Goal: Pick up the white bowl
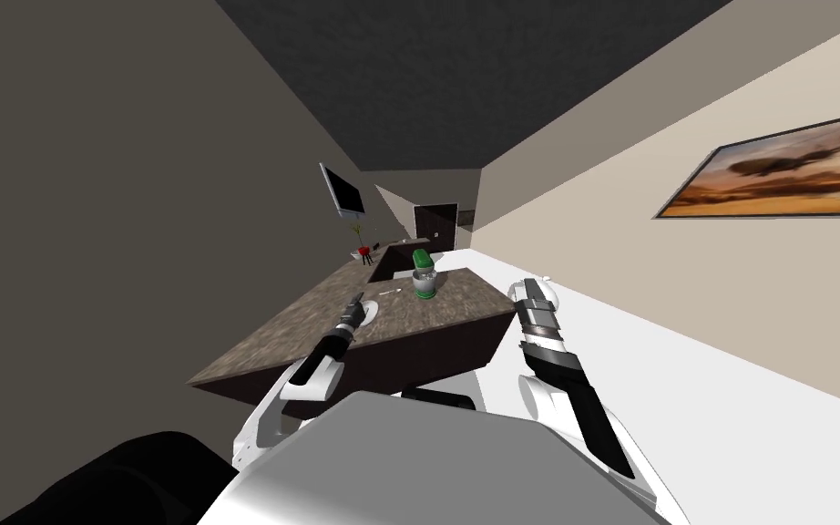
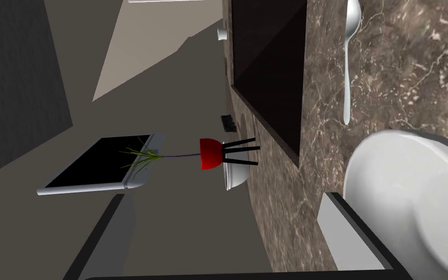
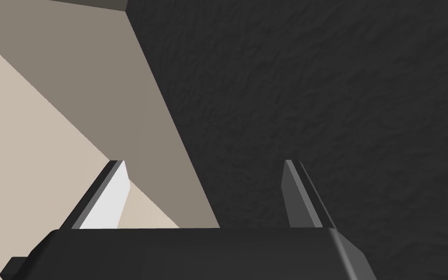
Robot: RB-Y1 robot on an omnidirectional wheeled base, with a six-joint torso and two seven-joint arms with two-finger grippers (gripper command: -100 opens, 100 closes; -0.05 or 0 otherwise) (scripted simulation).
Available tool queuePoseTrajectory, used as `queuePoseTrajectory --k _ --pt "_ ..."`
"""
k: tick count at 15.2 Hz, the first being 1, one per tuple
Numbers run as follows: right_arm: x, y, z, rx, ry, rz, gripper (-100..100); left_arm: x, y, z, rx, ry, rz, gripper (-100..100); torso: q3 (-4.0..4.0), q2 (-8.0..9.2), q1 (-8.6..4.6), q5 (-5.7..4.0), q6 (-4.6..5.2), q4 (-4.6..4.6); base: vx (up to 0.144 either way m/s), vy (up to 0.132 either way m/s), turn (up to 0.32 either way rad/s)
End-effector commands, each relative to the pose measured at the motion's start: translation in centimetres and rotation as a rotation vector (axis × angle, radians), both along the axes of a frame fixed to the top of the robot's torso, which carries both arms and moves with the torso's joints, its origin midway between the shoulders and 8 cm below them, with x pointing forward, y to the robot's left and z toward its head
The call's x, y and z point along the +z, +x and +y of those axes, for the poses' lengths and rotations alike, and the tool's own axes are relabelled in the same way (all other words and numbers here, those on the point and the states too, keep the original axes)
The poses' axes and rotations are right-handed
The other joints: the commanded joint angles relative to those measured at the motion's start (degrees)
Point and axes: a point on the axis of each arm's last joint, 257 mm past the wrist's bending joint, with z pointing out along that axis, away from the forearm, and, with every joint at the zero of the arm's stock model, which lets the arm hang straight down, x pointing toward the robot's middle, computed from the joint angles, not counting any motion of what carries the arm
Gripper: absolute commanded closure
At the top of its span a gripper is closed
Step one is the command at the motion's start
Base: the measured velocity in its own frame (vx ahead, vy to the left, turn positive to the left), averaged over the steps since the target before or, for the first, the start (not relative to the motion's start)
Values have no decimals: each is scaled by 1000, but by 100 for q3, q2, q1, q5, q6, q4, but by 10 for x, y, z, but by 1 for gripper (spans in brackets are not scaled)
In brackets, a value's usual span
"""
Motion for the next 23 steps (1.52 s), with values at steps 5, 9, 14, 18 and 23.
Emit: queuePoseTrajectory --k 5,9,14,18,23 --pt "0 0 0 0 0 0 0 -28 -6 30 71 -62 104 -100 -1 -1 4 1 -1 0 0 -26 -60" --pt "0 0 0 0 0 0 0 -45 -11 44 112 -93 168 -100 -1 -1 2 1 0 0 1 -30 -72" --pt "0 0 0 0 0 0 0 -66 -21 70 184 -152 251 -100 0 -1 5 1 -2 0 0 -24 -71" --pt "0 0 0 0 0 0 0 -80 -29 83 228 -185 307 -100 0 0 6 1 0 0 3 -21 -72" --pt "0 0 0 0 0 0 0 -97 -43 105 302 -245 374 -100 -1 -2 7 1 -2 0 4 -19 -66"
